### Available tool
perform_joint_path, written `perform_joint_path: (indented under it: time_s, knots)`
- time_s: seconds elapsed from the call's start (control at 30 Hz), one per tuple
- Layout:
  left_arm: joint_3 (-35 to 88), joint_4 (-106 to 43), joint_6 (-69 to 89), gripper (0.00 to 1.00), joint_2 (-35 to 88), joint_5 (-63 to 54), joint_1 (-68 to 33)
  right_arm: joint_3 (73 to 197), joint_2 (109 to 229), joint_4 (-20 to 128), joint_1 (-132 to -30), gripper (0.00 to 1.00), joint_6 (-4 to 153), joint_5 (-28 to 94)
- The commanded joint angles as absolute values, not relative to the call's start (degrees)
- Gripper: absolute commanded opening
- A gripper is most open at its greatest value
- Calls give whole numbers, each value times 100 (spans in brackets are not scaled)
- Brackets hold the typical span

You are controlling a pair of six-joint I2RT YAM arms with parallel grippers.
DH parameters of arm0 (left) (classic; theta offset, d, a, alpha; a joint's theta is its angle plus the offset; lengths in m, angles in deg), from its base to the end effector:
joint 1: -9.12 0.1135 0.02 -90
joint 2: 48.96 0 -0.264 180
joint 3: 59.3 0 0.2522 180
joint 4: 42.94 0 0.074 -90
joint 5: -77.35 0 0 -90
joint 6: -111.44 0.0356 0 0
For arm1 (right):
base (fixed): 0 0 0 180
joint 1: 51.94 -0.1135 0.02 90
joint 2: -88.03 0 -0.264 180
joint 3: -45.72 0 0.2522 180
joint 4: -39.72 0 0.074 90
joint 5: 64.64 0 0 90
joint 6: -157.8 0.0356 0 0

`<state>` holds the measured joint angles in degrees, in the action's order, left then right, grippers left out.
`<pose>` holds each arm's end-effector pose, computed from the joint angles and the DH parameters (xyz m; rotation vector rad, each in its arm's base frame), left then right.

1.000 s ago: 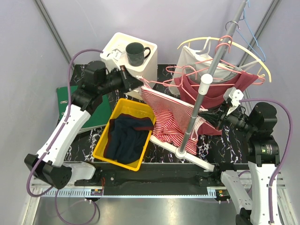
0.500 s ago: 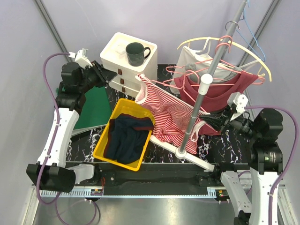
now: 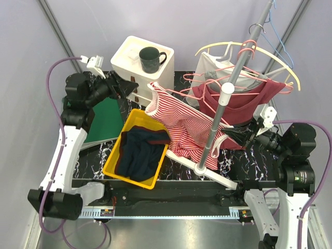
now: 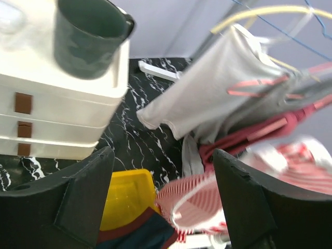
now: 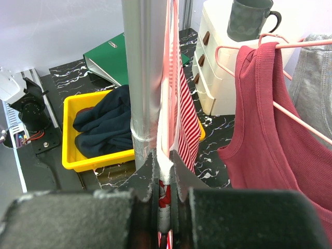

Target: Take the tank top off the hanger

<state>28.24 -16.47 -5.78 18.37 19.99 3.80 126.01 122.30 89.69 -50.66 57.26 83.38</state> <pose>0.2554 -0.0431 0.4329 0.1142 1.7405 -0.8979 0.0703 0.0286 0.4372 -0.8735 1.3982 0.6669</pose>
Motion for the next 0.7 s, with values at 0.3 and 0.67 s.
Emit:
perform_joint_path:
  time_s: [0.3, 0.67]
  knots:
    - [1668, -2900, 8, 85, 1326, 3999, 236, 12813, 12293, 8661, -5053, 0, 5717, 8566]
    - [2257, -3243, 131, 83, 2109, 3824, -555, 12795, 12302, 8661, -5053, 0, 5699, 8592]
